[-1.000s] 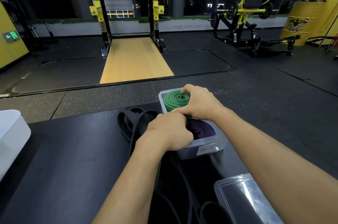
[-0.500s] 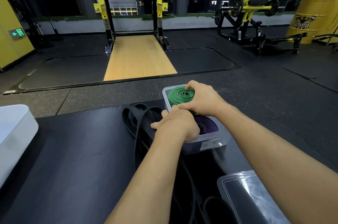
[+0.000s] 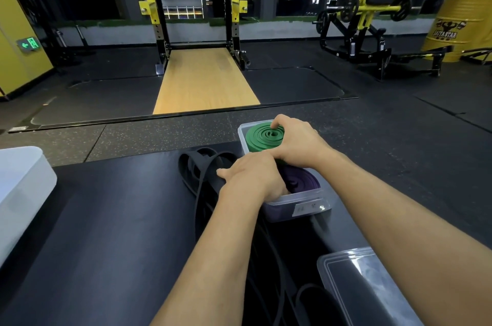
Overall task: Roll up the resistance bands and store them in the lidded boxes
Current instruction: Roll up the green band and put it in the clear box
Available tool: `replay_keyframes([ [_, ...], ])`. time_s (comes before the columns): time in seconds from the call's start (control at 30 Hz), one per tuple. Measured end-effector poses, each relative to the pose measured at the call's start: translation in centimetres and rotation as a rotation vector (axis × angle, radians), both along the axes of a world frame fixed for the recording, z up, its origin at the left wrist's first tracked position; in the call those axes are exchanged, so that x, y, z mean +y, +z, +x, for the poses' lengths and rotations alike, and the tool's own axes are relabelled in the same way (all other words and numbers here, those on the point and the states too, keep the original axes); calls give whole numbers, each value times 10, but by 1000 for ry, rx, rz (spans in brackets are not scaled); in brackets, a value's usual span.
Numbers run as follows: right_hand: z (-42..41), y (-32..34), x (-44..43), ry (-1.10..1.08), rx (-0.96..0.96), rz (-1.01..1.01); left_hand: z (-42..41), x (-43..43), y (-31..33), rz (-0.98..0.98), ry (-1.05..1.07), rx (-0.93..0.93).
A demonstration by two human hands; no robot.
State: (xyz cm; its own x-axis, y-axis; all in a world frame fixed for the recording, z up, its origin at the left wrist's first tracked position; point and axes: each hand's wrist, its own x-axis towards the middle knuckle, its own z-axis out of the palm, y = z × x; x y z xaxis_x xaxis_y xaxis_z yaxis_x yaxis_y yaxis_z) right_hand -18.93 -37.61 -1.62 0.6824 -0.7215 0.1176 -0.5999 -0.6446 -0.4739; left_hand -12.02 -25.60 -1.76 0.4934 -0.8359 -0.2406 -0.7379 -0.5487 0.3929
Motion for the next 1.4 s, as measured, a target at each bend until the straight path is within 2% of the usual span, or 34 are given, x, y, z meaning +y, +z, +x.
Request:
replay_keyframes([
  [0.53,8,-10,-1,-44,25,-58,5,-1,-13,-100,-25,58],
  [0.83,7,-11,-1,-36,37,-2,5,-1,-13,-126,-42,-22],
  [1.07,5,-13,-5,-44,121,110,-4,2,-11,-183,-34,-52],
  [1.4,11,-15,-10,-45,185,165,-7,-1,-11,-93,3,-128],
])
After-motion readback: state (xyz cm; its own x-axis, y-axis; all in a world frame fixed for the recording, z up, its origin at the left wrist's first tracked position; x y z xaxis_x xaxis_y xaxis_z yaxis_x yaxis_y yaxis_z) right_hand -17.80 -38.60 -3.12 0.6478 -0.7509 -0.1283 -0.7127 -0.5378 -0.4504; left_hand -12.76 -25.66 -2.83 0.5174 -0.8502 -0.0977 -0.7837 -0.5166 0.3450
